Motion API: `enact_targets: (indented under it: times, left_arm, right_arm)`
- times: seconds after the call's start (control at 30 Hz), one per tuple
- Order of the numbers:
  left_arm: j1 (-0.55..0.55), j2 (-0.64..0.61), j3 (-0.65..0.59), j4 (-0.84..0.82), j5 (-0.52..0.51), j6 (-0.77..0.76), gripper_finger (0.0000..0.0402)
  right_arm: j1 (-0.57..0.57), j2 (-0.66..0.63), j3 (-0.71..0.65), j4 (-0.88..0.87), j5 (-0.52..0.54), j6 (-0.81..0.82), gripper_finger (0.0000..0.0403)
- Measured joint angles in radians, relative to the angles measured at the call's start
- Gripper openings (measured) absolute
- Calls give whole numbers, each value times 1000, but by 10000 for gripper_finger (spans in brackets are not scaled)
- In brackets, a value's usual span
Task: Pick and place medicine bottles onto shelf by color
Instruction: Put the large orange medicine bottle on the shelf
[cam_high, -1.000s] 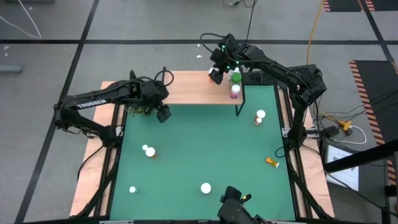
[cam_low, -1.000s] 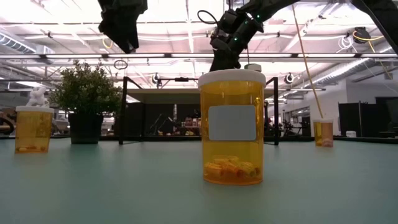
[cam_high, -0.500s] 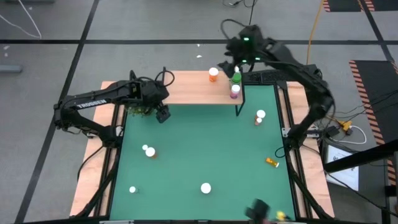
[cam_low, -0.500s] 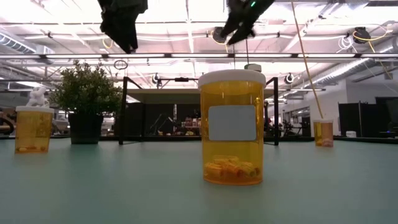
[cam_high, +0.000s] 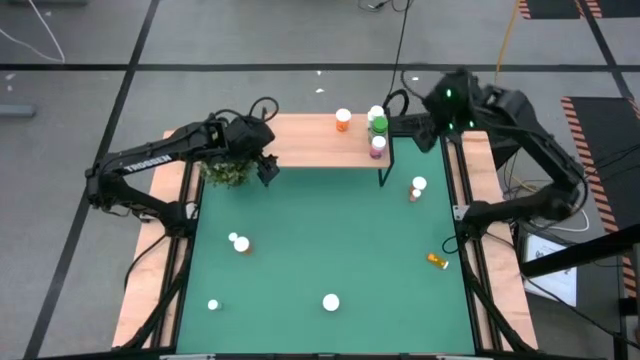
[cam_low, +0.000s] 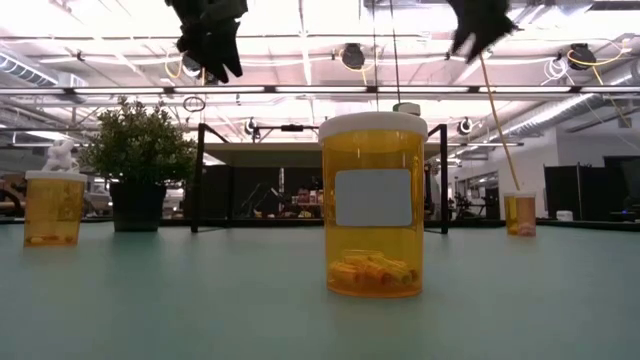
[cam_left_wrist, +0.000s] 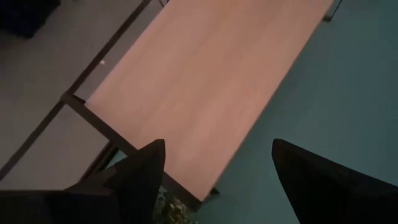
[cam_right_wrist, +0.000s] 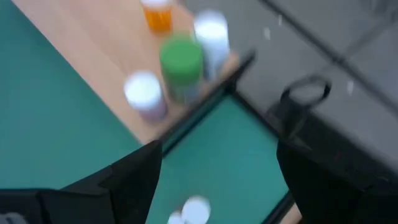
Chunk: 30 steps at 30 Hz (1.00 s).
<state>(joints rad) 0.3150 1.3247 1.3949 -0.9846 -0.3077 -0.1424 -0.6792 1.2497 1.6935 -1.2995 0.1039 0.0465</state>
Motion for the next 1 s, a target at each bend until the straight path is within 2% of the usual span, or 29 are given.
enact_targets:
  times: [0.23, 0.47, 0.6, 0.7, 1.0]
  left_arm:
    - [31, 0, 0, 0, 11, 49, 296]
    - [60, 0, 0, 2, 14, 58, 296]
    - [71, 0, 0, 3, 14, 57, 296]
    - [72, 0, 0, 3, 14, 55, 296]
    - [79, 0, 0, 2, 14, 33, 296]
  right_arm:
    - [0, -180, -453, 71, 27, 269, 310]
    - [34, -239, -814, 329, -3, 390, 310]
    - [33, -239, -929, 480, 12, 449, 310]
    - [33, -237, -990, 558, 26, 430, 310]
    - [31, -237, -1060, 575, 26, 427, 307]
